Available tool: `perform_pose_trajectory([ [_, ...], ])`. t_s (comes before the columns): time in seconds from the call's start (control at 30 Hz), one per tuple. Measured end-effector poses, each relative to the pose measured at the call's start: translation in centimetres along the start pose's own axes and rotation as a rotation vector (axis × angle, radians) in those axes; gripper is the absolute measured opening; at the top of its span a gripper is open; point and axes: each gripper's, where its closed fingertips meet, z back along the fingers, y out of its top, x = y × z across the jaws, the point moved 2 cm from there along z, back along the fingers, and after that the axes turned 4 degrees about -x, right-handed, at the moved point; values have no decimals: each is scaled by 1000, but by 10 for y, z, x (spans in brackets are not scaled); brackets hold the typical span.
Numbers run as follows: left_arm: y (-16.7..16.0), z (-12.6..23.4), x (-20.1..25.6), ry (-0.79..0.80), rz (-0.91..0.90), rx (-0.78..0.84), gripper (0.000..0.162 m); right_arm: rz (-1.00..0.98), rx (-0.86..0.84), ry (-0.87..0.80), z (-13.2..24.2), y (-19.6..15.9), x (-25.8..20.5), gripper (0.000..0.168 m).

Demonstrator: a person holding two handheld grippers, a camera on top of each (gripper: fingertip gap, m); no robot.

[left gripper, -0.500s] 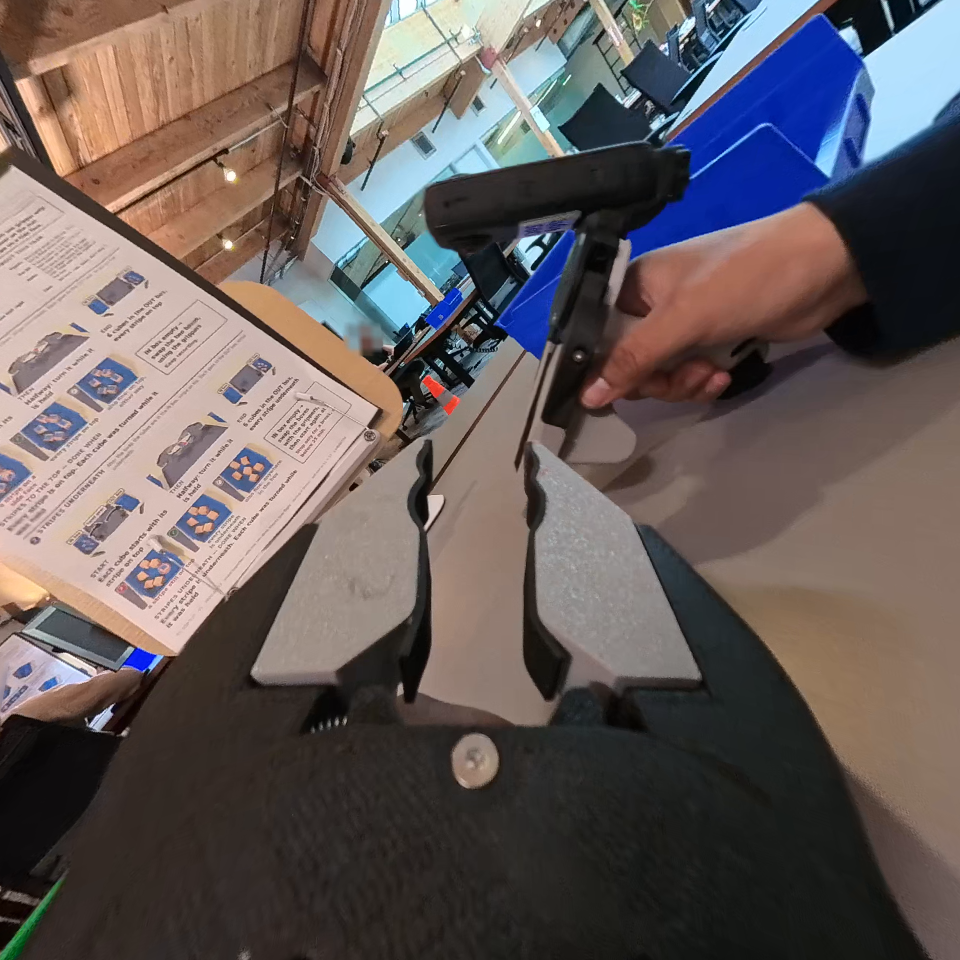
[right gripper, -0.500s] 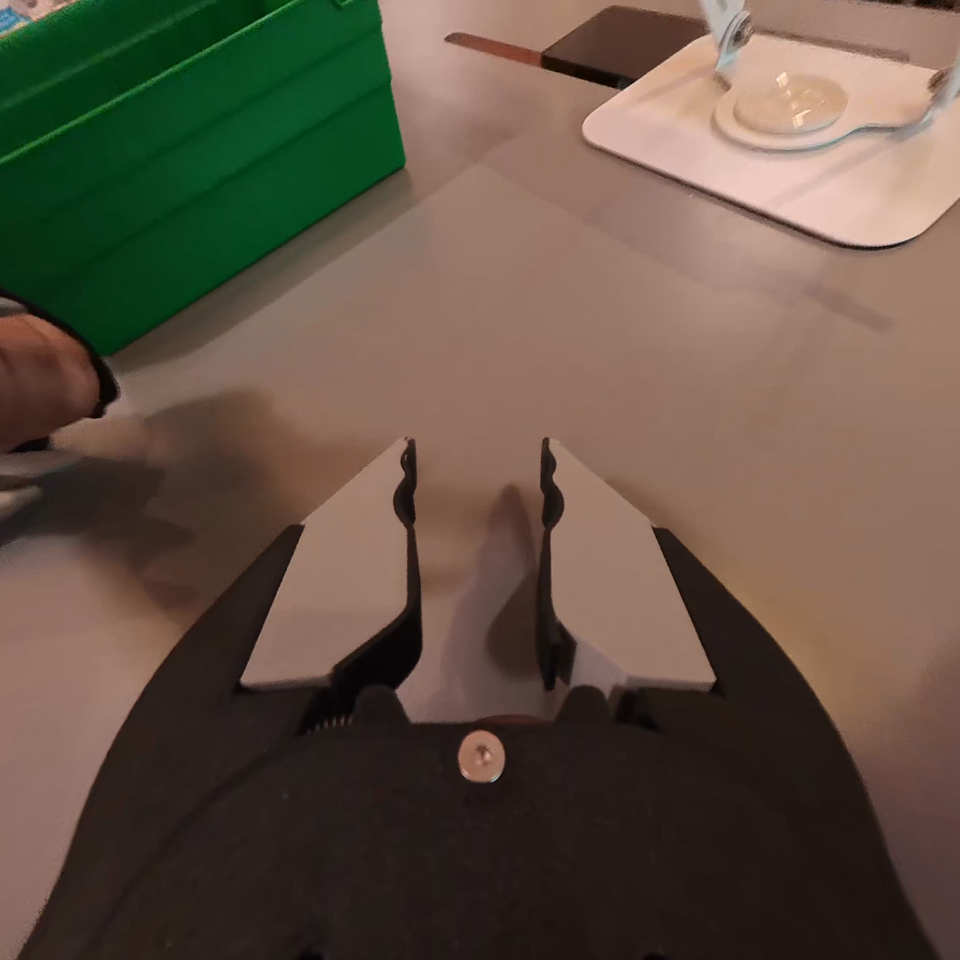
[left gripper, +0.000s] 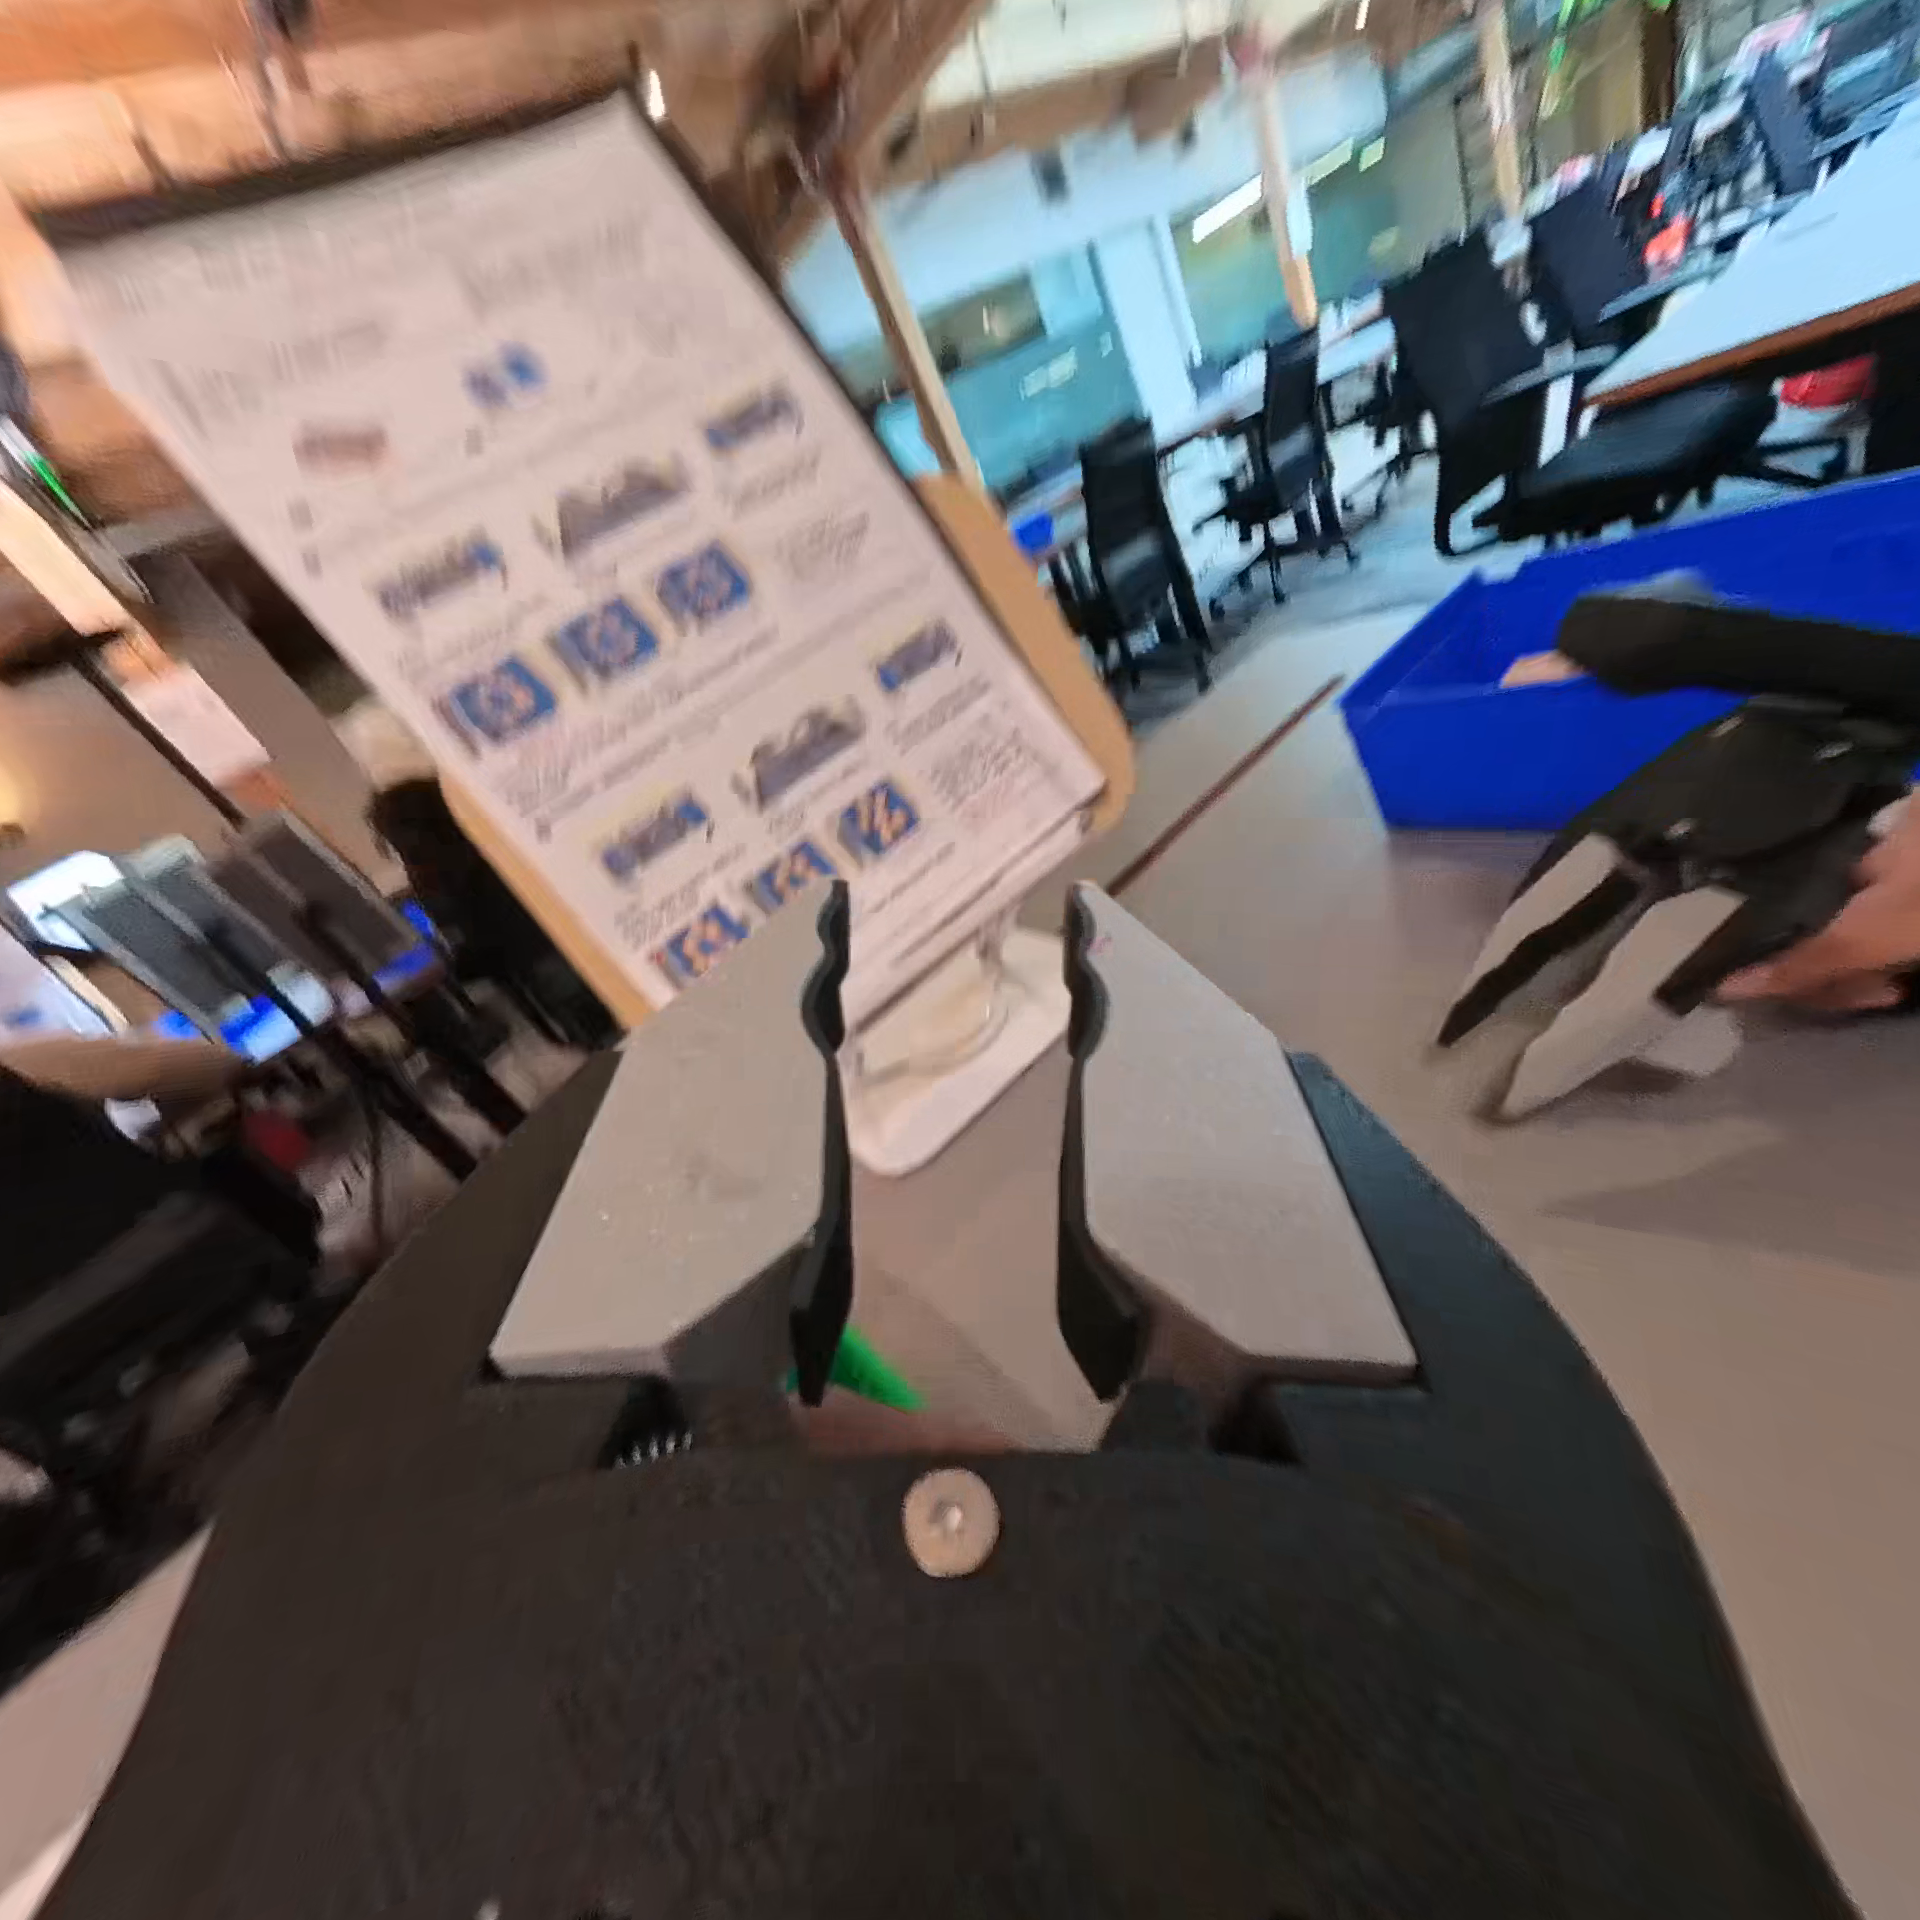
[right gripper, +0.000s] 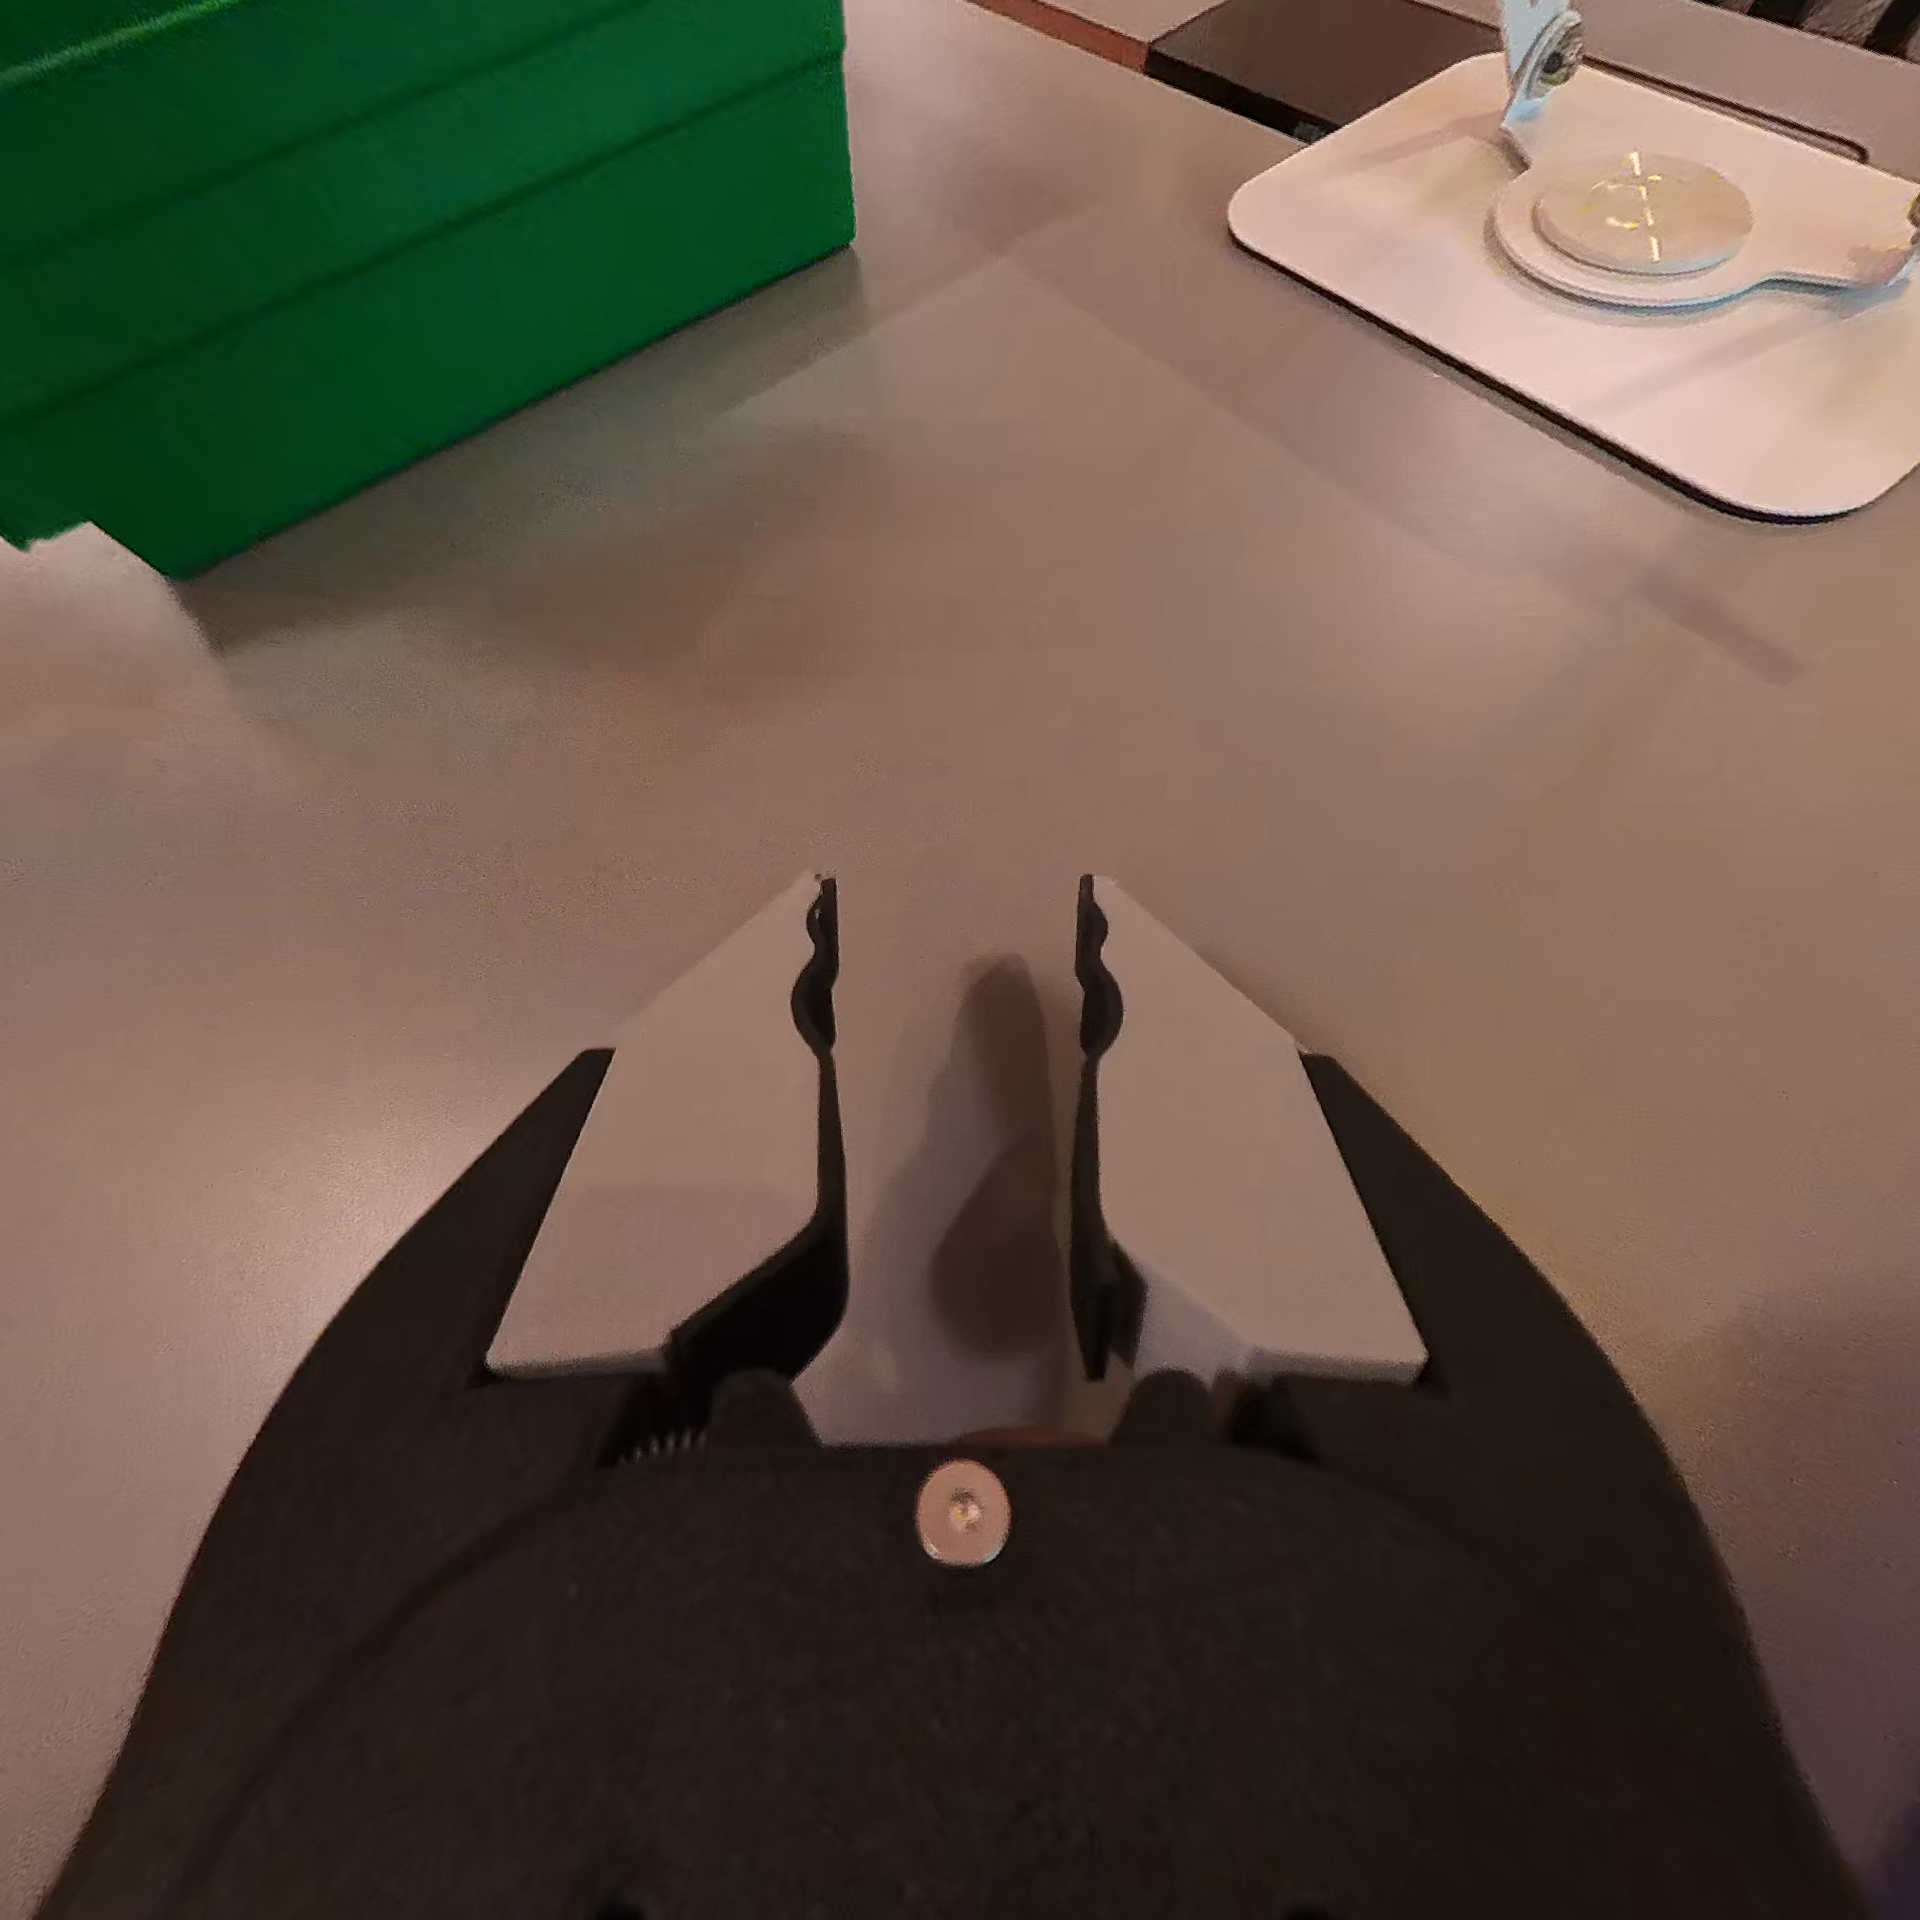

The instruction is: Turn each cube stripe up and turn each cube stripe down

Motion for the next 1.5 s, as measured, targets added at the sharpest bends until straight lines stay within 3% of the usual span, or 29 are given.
perform_pose_trajectory([
  [0.17, -88, -13, -67, -30, 84, -348, 50, 24, -24, 0, -4, -4, -4, 42],
  [0.3, -146, -12, -79, -175, 80, -583, 49, 12, -36, 17, -7, -6, -5, 42],
  [0.37, -167, -15, -81, -220, 109, -684, 57, 5, -38, 31, -8, -7, -6, 42],
  [0.5, -194, -16, -67, -394, 43, -817, 58, 10, -47, 46, -9, -8, -10, 42],
  [0.57, -202, -17, -63, -471, -51, -836, 43, 16, -51, 52, -9, -9, -12, 42],
  [0.63, -210, -17, -60, -542, -120, -880, 43, 19, -62, 58, -10, -11, -14, 42],
  [1.03, -283, -27, -59, -659, -242, -1134, 51, 38, -71, 111, -10, -11, -28, 42],
  [1.17, -282, -33, -56, -661, -204, -1110, 47, 45, -77, 113, -11, -12, -29, 42],
  [1.27, -261, -22, -68, -609, -234, -1059, 46, 30, -63, 129, -8, -10, -30, 42],
  [1.4, -190, -8, -80, -497, -247, -841, 47, 10, -10, 200, 3, 1, -40, 43],
  [1.5, -115, 0, -53, -502, -224, -561, 47, -21, 38, 387, 14, 10, -63, 46],
])
